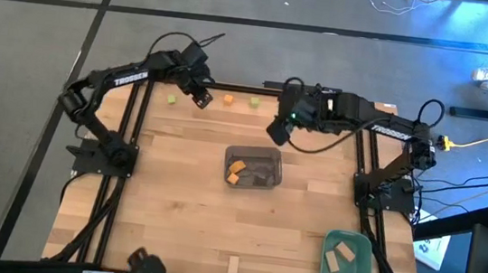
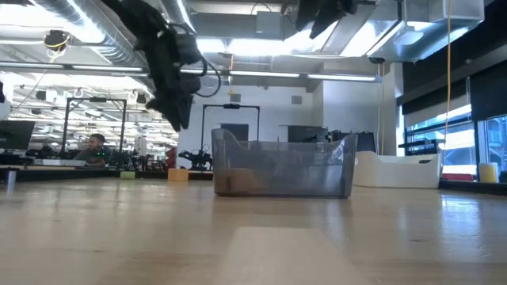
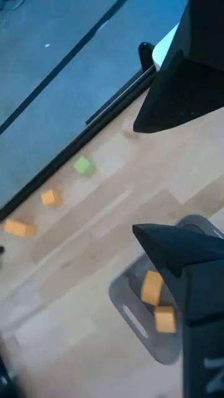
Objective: Sort & place blocks by color
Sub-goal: Put the orange block into the black bin
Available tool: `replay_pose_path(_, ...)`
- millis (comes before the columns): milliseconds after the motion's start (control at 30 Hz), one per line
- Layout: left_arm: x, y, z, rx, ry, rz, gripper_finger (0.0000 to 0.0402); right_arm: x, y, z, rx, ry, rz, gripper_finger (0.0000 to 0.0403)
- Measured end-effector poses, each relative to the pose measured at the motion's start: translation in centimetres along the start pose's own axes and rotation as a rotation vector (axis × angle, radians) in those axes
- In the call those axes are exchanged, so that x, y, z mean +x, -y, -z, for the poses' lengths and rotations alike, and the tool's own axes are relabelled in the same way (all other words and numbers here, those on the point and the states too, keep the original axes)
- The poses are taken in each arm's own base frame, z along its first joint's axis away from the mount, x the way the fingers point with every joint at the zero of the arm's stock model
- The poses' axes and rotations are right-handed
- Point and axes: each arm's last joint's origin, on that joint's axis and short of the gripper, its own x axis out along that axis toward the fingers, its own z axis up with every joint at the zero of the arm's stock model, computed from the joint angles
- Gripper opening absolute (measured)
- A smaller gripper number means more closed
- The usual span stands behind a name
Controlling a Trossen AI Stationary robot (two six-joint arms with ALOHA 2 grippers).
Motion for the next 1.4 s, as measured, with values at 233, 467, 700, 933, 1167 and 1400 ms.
replay_pose_path(233, 2.8, -2.6, -0.3, 0.458, -0.067, 0.07, 0.0157, 0.9, 1.5, -0.8, 0.058, -0.01, -0.015, 0.025)
replay_pose_path(467, 3.7, -3.1, -0.9, 0.902, -0.056, 0.075, 0.0157, 1.3, 2.5, -1.3, 0.084, -0.002, 0.004, 0.025)
replay_pose_path(700, 5.0, -3.4, -0.7, 1.123, -0.094, 0.072, 0.0157, 1.6, 3.1, -1.5, 0.041, -0.002, 0.018, 0.025)
replay_pose_path(933, 7.1, -3.7, -0.4, 1.218, -0.162, 0.072, 0.0157, 1.8, 3.6, -1.6, 0.008, -0.004, 0.029, 0.025)
replay_pose_path(1167, 8.4, -4.0, -0.5, 1.228, -0.188, 0.019, 0.0157, 1.9, 3.9, -1.7, -0.005, -0.007, 0.037, 0.025)
replay_pose_path(1400, 8.4, -4.0, -0.8, 1.307, -0.172, 0.005, 0.0157, 1.9, 4.0, -1.7, -0.029, -0.008, 0.038, 0.025)
